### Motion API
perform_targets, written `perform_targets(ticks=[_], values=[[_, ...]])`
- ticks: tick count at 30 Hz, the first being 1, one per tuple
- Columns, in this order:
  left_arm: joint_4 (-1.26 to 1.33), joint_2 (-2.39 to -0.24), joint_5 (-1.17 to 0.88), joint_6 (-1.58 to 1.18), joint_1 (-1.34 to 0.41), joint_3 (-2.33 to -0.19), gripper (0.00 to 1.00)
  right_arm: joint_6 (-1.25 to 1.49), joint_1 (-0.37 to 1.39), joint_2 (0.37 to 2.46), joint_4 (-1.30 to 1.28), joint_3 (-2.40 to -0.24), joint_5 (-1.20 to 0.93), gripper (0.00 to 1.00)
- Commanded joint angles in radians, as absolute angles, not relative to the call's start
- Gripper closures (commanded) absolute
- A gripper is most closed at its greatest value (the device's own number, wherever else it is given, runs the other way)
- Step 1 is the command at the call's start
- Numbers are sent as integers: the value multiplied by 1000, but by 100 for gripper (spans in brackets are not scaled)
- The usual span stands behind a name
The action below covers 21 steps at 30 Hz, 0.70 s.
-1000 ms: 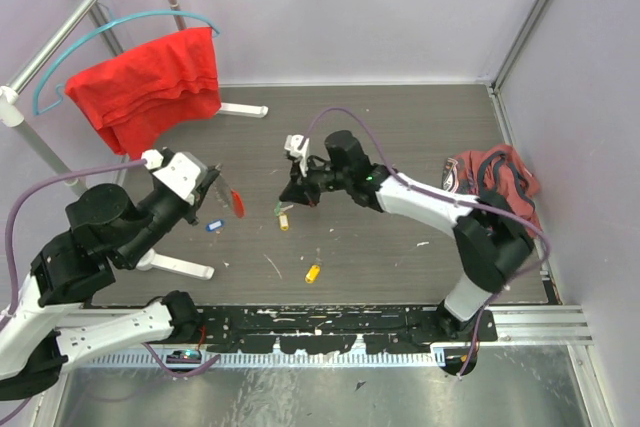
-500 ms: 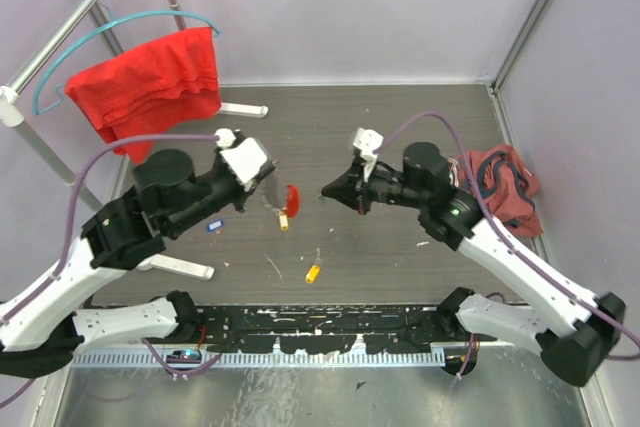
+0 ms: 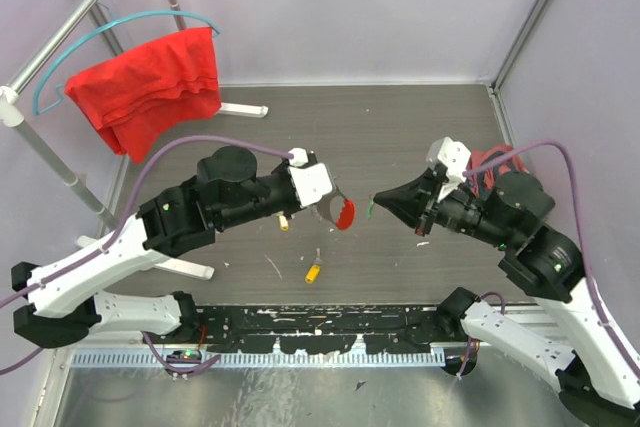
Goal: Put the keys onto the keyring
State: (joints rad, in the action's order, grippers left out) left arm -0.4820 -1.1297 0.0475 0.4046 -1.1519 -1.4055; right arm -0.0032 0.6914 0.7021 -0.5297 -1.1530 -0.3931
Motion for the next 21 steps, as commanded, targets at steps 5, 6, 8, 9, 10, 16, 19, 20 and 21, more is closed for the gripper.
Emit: perform_targets(ticks=[5,6,8,9,10,16,19,20,21], values=[[-341,-1073,32,463,-1192,-1343,100,-83,692,736,-671,-1303,-465,99],[-336,-1061,34,461,-1195,-1332,100,-83,691,742,-664,-1302,-482,99],[-330,-1044,34,456,-1199,-1309,100,-83,691,753,-648,-1297,-506,99],[-328,-1037,35,454,-1204,-1302,100,-82,691,758,-638,-1295,-515,99],[-327,-1032,36,454,-1207,-1296,100,-82,692,762,-627,-1292,-524,99],[-310,-1009,34,442,-1215,-1258,100,-106,690,803,-592,-1282,-556,99],[-300,-1000,34,439,-1215,-1248,100,-111,692,824,-561,-1267,-580,99],[-299,-1000,34,440,-1215,-1244,100,-109,692,830,-549,-1263,-587,99],[-298,-1000,36,439,-1215,-1243,100,-106,691,834,-536,-1261,-591,99]])
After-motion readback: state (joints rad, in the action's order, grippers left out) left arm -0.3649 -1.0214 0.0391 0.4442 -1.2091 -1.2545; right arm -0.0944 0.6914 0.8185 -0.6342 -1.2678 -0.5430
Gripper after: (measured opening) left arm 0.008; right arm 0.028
